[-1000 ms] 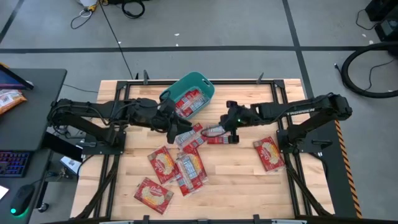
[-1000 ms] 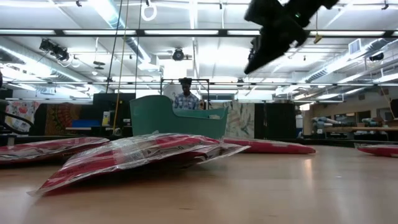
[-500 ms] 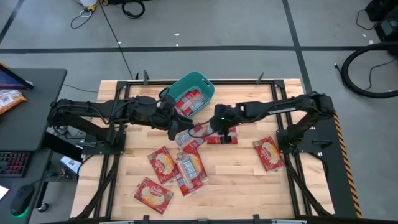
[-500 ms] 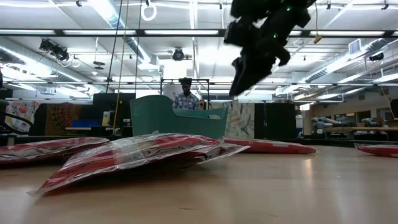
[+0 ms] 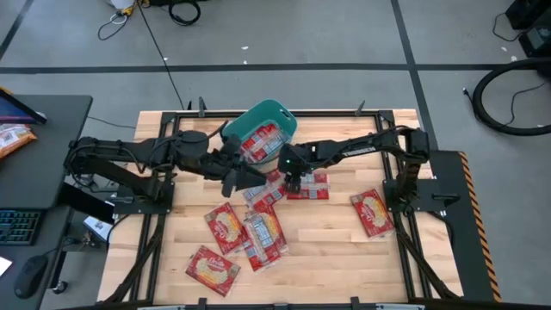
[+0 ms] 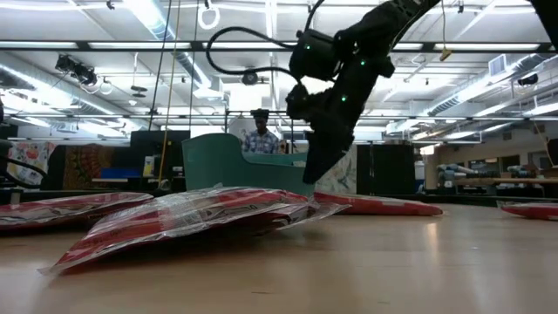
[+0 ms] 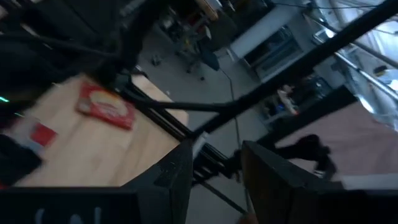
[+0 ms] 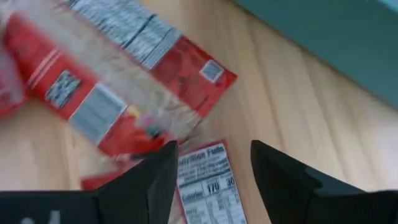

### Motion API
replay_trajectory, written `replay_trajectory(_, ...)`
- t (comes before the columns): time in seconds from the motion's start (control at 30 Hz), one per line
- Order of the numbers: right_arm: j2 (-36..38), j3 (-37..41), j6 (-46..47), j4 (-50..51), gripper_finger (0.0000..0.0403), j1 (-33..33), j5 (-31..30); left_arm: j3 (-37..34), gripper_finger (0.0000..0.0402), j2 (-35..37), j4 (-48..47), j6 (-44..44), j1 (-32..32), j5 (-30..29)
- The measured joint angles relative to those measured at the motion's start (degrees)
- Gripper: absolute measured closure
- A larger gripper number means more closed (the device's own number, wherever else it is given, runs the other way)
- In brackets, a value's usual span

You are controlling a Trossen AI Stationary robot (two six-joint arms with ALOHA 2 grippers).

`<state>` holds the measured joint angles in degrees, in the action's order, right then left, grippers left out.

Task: Sort popcorn bags into baskets
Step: Put the red popcorn bag into the blue bin

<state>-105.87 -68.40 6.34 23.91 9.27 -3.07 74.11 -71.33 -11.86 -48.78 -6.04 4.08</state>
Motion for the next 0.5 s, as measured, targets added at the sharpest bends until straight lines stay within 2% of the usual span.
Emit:
replay_trajectory(0.13,-0.4,-0.1,5.8,-4.4,0.0195,0.0,-0.9,0.0,0.026,-0.1,-0.2,-1.6,0.0,2.9)
replay_trajectory(0.27,-0.9,-0.1,11.7,-4.0,0.0196,-0.1,-2.4,0.0,0.026,-0.1,-0.5,-1.6,0.0,3.7)
replay_trajectory(0.37,-1.0,0.0,13.7,-2.7,0.0197,-0.5,-3.1,0.0,0.026,-0.1,-0.6,-1.6,0.0,3.8)
replay_trajectory(0.5,-1.0,0.3,14.1,-2.3,0.0197,-1.8,-7.5,0.0,0.026,-0.1,-1.1,-1.6,0.1,3.8)
